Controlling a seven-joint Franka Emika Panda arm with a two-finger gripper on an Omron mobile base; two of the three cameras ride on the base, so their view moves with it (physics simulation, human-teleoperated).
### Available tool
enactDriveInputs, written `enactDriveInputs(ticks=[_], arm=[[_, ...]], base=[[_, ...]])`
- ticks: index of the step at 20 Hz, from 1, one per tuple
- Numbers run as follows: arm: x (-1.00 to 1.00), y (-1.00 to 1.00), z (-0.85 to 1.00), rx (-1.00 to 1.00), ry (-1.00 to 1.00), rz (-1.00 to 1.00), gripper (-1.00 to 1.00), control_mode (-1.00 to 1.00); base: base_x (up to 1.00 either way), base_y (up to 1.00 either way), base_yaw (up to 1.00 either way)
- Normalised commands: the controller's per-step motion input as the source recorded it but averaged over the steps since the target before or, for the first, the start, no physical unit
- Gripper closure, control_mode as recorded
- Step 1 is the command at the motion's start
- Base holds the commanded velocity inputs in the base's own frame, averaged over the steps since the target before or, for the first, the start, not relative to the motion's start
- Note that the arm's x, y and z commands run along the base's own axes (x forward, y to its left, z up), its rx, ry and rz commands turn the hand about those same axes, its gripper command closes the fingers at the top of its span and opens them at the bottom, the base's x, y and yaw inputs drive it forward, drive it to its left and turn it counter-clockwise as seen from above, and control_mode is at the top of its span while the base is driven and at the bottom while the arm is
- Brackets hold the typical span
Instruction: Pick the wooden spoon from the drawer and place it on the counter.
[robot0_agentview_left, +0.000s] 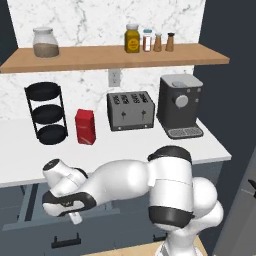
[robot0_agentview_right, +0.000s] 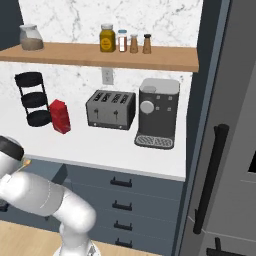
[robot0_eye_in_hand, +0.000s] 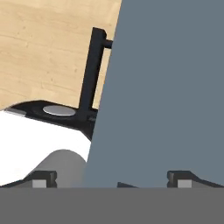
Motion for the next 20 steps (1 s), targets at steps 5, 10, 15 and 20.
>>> enactDriveInputs(ticks=[5, 10, 15, 20], arm=[[0.09, -0.01, -0.37, 0.02, 0.0, 0.13, -1.0, -1.0], [-0.66, -0.19, -0.42, 0.0, 0.04, 0.12, -1.0, -1.0], [-1.0, -0.35, -0.35, 0.0, 0.0, 0.12, -1.0, -1.0], [-1.0, -0.43, -0.14, 0.0, 0.0, 0.15, -1.0, -1.0]], base=[[0.0, 0.0, 0.0], [0.0, 0.0, 0.0], [0.0, 0.0, 0.0], [0.0, 0.0, 0.0]])
